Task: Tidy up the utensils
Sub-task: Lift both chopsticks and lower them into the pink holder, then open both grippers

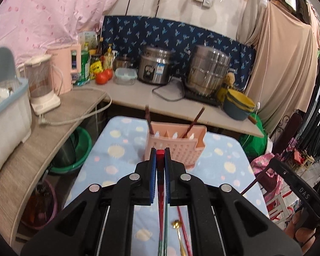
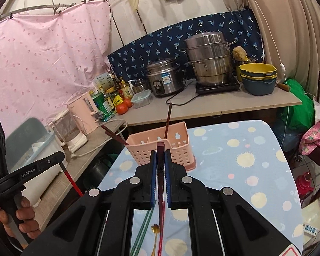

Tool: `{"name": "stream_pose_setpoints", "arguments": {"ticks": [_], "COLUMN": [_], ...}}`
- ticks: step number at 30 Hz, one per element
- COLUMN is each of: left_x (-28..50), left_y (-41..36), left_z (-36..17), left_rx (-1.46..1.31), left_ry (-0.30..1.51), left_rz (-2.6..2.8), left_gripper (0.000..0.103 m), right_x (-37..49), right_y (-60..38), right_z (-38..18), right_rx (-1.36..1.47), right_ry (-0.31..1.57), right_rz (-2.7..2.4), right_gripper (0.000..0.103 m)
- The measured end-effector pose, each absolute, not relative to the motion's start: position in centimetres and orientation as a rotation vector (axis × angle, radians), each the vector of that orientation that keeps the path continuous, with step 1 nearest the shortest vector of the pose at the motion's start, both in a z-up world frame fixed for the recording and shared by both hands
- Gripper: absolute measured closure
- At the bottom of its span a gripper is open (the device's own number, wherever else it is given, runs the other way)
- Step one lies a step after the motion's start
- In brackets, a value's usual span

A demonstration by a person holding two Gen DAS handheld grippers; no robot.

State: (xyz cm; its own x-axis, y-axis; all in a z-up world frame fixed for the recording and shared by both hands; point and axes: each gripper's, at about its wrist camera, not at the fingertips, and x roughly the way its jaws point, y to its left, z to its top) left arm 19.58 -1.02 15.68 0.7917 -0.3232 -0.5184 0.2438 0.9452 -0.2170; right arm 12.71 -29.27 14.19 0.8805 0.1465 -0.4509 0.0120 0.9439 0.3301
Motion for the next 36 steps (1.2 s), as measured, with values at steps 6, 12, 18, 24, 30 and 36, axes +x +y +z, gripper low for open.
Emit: {"name": "stream_pose_setpoints", "arguments": {"ticks": [6,12,18,24,30,36], "left_x": [22.1,25.1,28.3,31.4,34.3,36.1], "left_y": [-1.8,-3.1,-4.4,-5.0,-5.5,-5.8], "left_z": [20.1,24.0,26.2,25.4,22.4,19.1], "left_rx": [-0.149,-0.16,-0.155,-0.144,-0.142,-0.138], "left_ry": [0.487,0.387,0.309,0.312,0.369,0.428], "left_rz": [-0.309,-0.306,-0.277,-0.261,-0.247,-0.244], "left_gripper": [0.096,0.096,0.096,0.096,0.096,0.096], "right_x": [15.7,19.1,23.3,26.9,29.9,31.5], "right_y": [-30.3,-30.7,-30.9,-30.8,-30.6,-30.1], "right_z": [17.3,20.0,22.2,22.2,19.0,15.1], "right_rx": [0.368,0.37,0.374,0.363,0.373,0.371], "right_ry": [0.408,0.349,0.303,0.287,0.358,0.445], "right_rz": [0.081,0.084,0.076,0.072,0.071,0.069], "right_gripper": [0.096,0.096,0.096,0.096,0.096,0.096]}}
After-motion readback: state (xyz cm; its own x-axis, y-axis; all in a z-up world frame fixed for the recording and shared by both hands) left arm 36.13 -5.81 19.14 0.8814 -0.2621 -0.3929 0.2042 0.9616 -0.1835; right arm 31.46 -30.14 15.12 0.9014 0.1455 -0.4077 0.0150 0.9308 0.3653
